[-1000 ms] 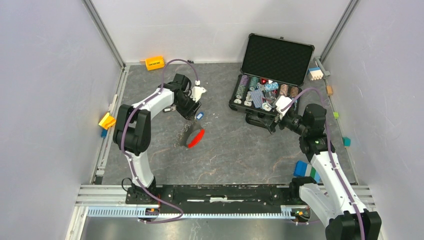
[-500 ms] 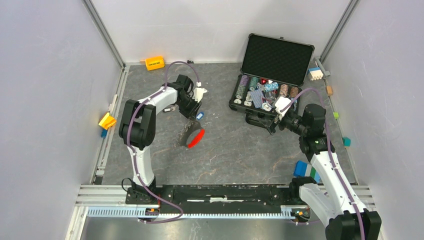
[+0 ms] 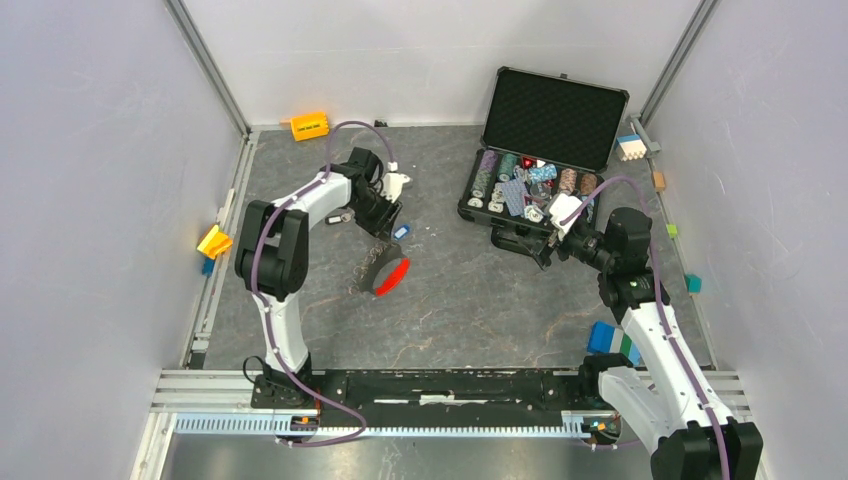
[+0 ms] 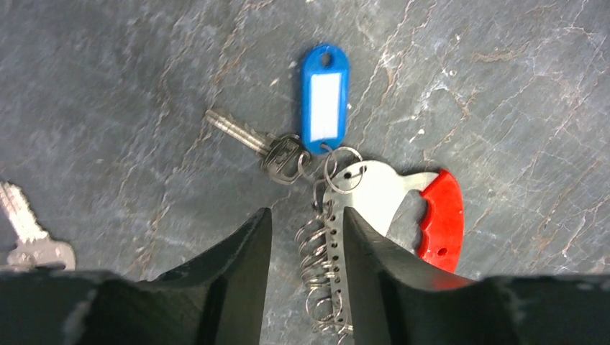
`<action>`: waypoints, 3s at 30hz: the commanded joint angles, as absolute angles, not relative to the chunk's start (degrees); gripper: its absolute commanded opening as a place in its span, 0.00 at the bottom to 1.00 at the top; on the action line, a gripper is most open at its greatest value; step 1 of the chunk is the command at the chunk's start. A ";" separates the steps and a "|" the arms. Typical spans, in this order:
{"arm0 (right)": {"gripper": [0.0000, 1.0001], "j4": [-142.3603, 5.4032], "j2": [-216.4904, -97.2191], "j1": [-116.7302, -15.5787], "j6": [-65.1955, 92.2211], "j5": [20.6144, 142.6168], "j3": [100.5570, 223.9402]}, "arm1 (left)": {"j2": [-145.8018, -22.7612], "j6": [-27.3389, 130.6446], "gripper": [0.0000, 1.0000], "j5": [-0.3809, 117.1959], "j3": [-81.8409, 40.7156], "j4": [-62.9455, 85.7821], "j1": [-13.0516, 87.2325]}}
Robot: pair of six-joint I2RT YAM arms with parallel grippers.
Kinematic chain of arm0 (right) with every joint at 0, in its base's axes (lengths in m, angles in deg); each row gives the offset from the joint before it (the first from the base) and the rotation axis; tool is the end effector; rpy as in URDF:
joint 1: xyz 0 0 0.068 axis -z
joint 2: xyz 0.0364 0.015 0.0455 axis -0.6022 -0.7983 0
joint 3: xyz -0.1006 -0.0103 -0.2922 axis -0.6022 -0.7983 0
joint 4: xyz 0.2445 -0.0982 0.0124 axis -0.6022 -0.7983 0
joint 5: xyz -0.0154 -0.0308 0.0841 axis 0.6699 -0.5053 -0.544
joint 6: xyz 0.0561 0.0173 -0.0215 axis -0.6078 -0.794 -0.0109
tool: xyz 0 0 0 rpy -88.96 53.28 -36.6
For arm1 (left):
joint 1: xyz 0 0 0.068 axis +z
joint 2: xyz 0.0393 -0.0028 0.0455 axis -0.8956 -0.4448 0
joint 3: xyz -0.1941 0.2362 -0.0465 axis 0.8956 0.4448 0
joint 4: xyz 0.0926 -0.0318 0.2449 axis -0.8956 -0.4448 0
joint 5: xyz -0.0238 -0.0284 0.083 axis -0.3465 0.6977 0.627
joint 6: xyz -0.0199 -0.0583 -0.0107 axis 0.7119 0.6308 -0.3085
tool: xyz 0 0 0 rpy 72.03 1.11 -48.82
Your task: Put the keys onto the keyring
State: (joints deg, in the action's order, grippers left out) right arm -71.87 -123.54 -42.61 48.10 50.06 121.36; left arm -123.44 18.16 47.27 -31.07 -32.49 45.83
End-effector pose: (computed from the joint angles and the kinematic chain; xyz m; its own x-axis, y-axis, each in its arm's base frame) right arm 0.1743 0.0473 0.3070 0.0578 -0.3572 -0.9322 -0.7345 0.6172 -0.2820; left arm 0.3957 -0.1433 0.1938 -0.7075 0.5961 -0.3796 0.6904 0.6978 -0.1910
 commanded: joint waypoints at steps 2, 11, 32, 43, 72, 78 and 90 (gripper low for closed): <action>0.98 -71.38 -123.47 -42.74 48.89 48.16 120.99 | -117.60 18.02 0.53 47.20 -29.71 -33.22 48.36; 0.98 -71.44 -123.20 -42.72 49.07 47.95 120.82 | -122.25 17.08 0.56 44.34 -31.54 -34.89 48.43; 0.98 -71.53 -123.23 -42.74 49.62 47.77 120.63 | -126.21 15.58 0.33 38.63 -34.02 -38.59 48.56; 0.98 -71.34 -123.27 -42.66 49.60 47.77 120.37 | -124.67 15.02 0.18 38.72 -35.23 -40.33 49.00; 0.98 -68.95 -124.73 -47.01 45.24 34.86 122.14 | -89.95 9.68 0.02 21.03 -23.29 -42.63 42.36; 0.98 -68.32 -129.47 -54.38 45.02 32.94 127.50 | -83.27 10.78 0.02 17.01 -19.44 -37.54 37.14; 0.90 -70.02 -142.02 -65.63 48.97 25.02 133.28 | -74.21 18.82 0.02 19.51 -11.45 -19.13 27.36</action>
State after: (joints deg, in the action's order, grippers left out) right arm -68.57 -141.36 -62.90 46.02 28.09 130.93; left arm -76.86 15.34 20.15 -12.86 -27.94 29.00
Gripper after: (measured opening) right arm 0.909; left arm 0.037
